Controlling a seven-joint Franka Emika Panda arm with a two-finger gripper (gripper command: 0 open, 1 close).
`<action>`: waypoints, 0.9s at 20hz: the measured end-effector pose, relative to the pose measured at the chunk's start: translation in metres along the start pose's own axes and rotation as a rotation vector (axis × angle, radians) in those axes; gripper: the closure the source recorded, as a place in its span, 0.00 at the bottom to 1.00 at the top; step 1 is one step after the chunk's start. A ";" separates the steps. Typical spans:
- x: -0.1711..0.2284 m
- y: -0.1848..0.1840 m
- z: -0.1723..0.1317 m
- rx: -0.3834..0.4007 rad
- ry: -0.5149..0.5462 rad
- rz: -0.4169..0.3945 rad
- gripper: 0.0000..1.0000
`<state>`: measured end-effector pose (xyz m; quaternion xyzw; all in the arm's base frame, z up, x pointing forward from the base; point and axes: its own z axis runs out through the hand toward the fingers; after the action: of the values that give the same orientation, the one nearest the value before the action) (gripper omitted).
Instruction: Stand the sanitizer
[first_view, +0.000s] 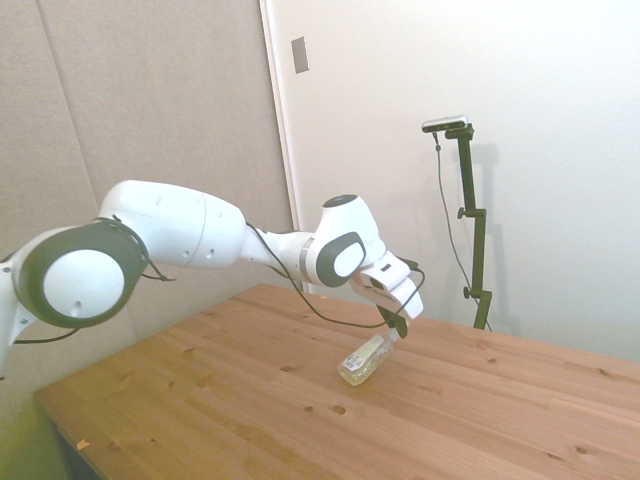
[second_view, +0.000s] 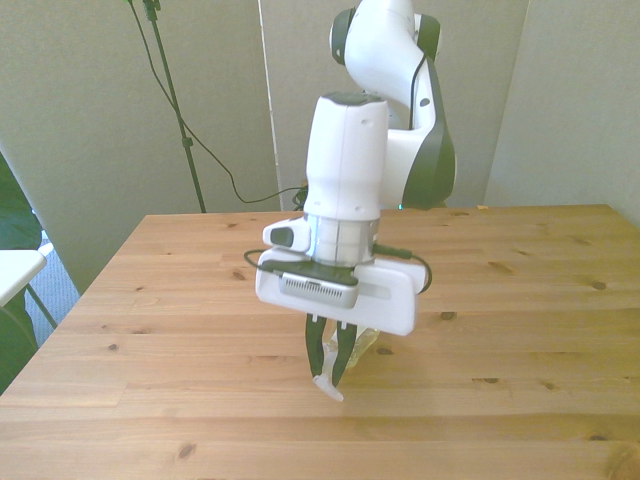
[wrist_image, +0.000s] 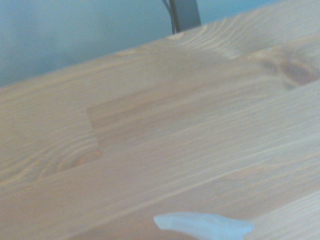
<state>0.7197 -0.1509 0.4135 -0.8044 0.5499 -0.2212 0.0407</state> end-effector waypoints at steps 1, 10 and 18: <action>-0.005 -0.001 -0.014 0.027 0.031 0.001 1.00; -0.065 0.047 -0.072 0.226 0.244 0.064 1.00; -0.077 0.074 -0.093 0.319 0.364 0.138 1.00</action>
<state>0.5948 -0.0936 0.4505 -0.6953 0.5598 -0.4431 0.0825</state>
